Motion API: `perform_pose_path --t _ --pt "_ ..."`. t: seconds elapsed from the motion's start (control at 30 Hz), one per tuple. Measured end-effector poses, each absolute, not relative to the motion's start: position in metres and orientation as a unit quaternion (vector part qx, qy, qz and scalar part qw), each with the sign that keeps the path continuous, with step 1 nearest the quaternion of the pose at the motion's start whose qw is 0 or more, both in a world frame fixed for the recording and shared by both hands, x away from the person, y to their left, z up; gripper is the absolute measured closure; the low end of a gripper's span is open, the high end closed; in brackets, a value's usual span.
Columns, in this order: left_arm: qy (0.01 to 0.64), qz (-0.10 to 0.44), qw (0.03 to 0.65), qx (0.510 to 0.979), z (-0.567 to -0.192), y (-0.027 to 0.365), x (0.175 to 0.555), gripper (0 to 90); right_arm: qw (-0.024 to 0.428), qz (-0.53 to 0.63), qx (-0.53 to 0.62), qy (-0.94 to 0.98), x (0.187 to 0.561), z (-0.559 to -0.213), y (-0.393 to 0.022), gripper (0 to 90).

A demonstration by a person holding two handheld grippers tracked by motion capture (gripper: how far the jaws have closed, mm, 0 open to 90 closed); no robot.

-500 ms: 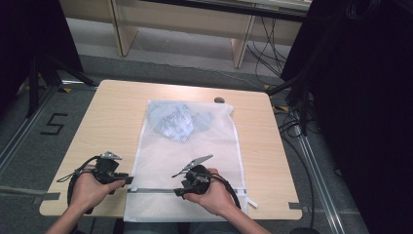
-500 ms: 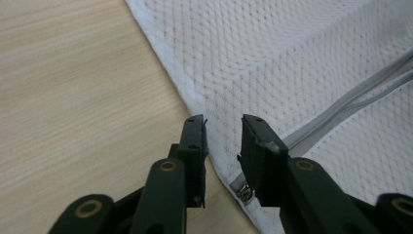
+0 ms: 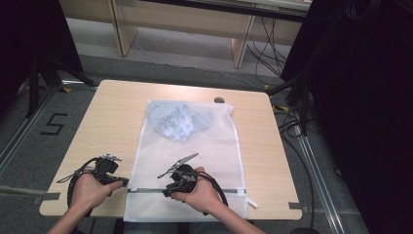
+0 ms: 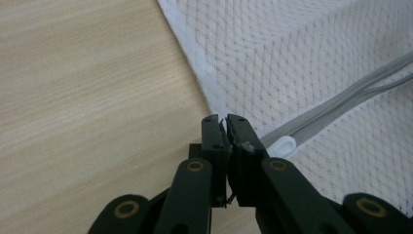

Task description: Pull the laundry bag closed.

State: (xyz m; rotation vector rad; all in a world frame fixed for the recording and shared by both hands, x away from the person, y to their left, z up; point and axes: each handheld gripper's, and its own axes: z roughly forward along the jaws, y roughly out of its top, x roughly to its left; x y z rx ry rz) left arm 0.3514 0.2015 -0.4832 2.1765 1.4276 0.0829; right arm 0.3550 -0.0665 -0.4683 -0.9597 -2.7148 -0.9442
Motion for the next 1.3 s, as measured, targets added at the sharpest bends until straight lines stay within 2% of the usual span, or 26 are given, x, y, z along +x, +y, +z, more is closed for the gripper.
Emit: perform_pose_path --t 0.27,0.63,1.07,1.17,1.27,1.3 --pt "0.535 0.019 0.263 0.803 -0.484 0.198 0.351 86.5 0.081 -0.319 -0.333 -0.884 0.361 -0.47 -0.038 78.1" --pt "0.536 0.005 0.255 0.805 -0.488 0.193 0.354 86.9 0.122 -0.311 -0.347 -0.876 0.371 -0.482 0.0 76.1" --pt "0.533 -0.011 0.241 0.811 -0.489 0.197 0.357 86.5 0.143 -0.296 -0.363 -0.872 0.382 -0.496 0.019 74.0" --pt "0.551 -0.01 0.251 0.796 -0.49 0.194 0.357 86.3 0.148 -0.299 -0.369 -0.868 0.384 -0.499 0.02 73.9" --pt "0.534 -0.011 0.238 0.811 -0.489 0.196 0.359 86.2 0.146 -0.301 -0.36 -0.871 0.386 -0.501 0.02 73.9" --pt "0.551 -0.009 0.249 0.796 -0.49 0.193 0.358 86.3 0.155 -0.296 -0.375 -0.865 0.384 -0.499 0.022 74.2"
